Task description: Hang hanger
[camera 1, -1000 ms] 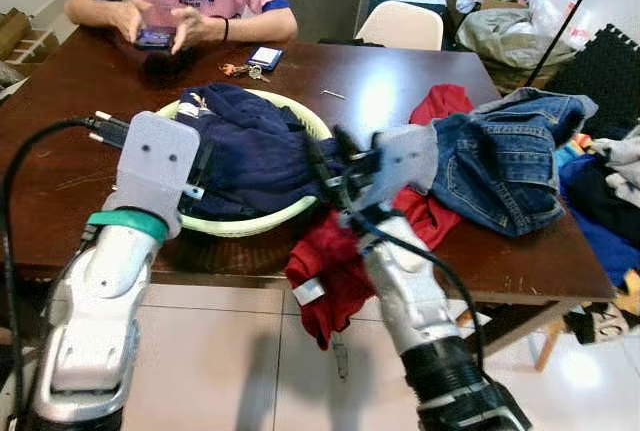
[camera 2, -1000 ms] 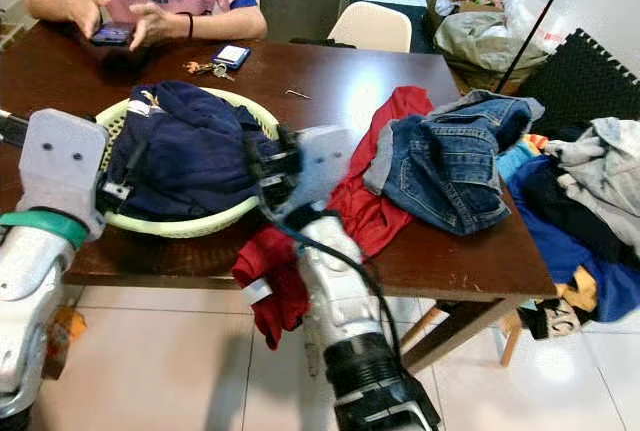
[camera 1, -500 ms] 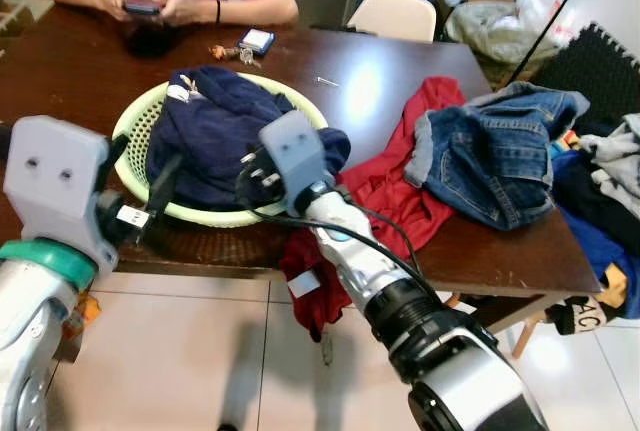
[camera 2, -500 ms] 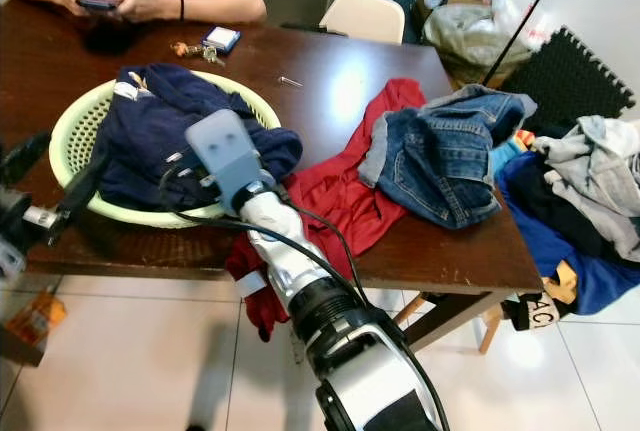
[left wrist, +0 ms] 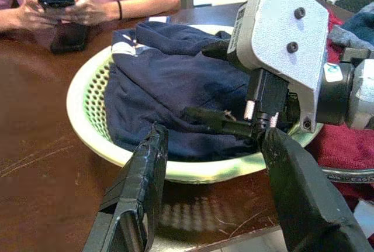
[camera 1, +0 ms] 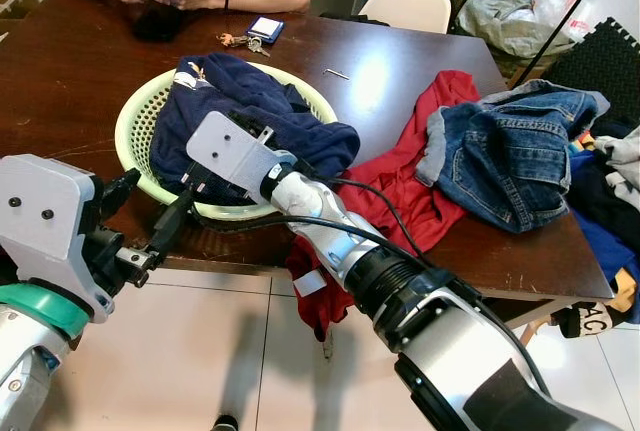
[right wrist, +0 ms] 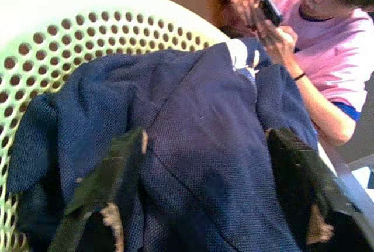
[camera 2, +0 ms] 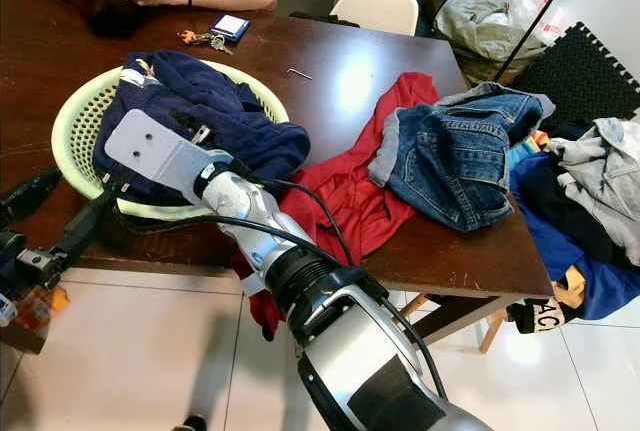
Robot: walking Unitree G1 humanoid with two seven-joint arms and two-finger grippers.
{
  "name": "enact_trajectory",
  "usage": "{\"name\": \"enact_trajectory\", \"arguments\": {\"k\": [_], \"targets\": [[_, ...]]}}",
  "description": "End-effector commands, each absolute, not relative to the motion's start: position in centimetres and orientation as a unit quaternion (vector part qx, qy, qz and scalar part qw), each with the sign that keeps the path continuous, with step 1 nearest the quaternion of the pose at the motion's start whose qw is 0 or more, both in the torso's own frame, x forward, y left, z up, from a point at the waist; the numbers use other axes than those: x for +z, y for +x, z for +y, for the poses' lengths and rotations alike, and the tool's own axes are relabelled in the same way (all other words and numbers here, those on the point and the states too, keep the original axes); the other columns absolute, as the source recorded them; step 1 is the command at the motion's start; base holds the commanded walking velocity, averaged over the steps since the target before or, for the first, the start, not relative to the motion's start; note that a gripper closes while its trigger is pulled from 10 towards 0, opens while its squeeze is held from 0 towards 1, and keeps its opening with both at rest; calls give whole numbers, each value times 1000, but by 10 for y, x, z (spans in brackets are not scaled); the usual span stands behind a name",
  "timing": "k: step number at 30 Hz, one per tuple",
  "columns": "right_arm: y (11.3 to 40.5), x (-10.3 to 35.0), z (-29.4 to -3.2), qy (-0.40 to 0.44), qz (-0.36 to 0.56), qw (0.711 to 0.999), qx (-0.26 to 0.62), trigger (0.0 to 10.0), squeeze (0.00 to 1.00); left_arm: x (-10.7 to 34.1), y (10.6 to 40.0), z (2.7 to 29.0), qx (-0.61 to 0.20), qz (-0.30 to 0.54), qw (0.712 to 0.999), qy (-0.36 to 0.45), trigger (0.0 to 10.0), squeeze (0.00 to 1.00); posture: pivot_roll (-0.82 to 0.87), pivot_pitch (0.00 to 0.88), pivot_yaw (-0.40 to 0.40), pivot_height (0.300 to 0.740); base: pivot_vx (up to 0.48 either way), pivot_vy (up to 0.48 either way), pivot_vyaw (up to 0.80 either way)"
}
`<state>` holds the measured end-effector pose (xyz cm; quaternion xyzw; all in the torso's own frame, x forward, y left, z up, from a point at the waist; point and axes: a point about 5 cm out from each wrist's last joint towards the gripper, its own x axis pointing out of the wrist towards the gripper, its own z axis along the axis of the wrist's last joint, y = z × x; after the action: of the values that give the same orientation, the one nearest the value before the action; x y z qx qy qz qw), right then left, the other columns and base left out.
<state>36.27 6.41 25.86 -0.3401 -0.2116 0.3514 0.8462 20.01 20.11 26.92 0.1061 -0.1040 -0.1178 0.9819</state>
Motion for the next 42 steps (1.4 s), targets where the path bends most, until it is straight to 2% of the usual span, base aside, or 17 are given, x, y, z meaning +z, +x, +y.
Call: {"name": "enact_trajectory", "arguments": {"k": [1,7,8,9,10,12,13,15,16,18,19,32,35,37,39,40,42], "targets": [[344,262,93,-394,-241,786,411,10000,1000,274,197,185,-171,-119,973,103,10000,0,309,247,-72,740,0,0,0],[351,270,89,-490,-235,741,395,10000,1000,275,198,184,-177,-115,973,95,10000,0,302,244,-67,740,0,0,0],[355,270,87,-526,-226,723,387,10000,376,275,198,184,-179,-113,973,93,10000,0,300,243,-65,740,0,0,0],[355,270,87,-526,-226,723,387,10000,376,275,198,184,-179,-113,973,93,10000,0,300,243,-65,740,0,0,0],[360,267,82,-549,-206,716,377,10000,0,275,198,184,-179,-112,973,91,10000,0,298,242,-64,740,0,0,0],[360,267,82,-549,-206,716,377,10000,0,275,198,184,-179,-112,973,91,10000,0,298,242,-64,740,0,0,0],[365,264,75,-572,-189,707,370,4588,0,275,198,184,-178,-111,974,89,10000,0,294,239,-64,740,0,0,0],[365,264,75,-572,-189,707,370,4588,0,275,198,184,-178,-111,974,89,10000,0,294,239,-64,740,0,0,0],[369,259,67,-597,-169,690,371,0,0,275,198,185,-177,-109,974,88,10000,0,288,238,-61,740,0,0,0],[369,259,67,-597,-169,690,371,0,0,275,198,185,-177,-109,974,88,10000,0,288,238,-61,740,0,0,0],[372,253,60,-622,-151,670,375,1451,0,275,198,186,-177,-107,975,86,10000,0,281,234,-58,740,0,0,0],[380,256,51,-625,-140,689,339,0,0,275,201,188,-172,-102,976,81,10000,0,285,220,-54,740,0,0,0],[380,256,51,-608,-142,705,337,0,0,275,201,189,-170,-102,977,81,10000,0,286,219,-54,740,0,0,0],[379,267,53,-511,-146,771,350,0,0,275,202,189,-168,-100,977,79,10000,0,286,214,-56,740,0,0,0],[379,267,53,-511,-146,771,350,0,0,275,202,189,-168,-100,977,79,10000,0,286,214,-56,740,0,0,0],[379,278,54,-416,-148,818,369,0,0,274,203,189,-167,-100,978,78,10000,0,285,212,-57,740,0,0,0],[379,278,54,-416,-148,818,369,0,0,274,203,189,-167,-100,978,78,10000,0,285,212,-57,740,0,0,0]]}}
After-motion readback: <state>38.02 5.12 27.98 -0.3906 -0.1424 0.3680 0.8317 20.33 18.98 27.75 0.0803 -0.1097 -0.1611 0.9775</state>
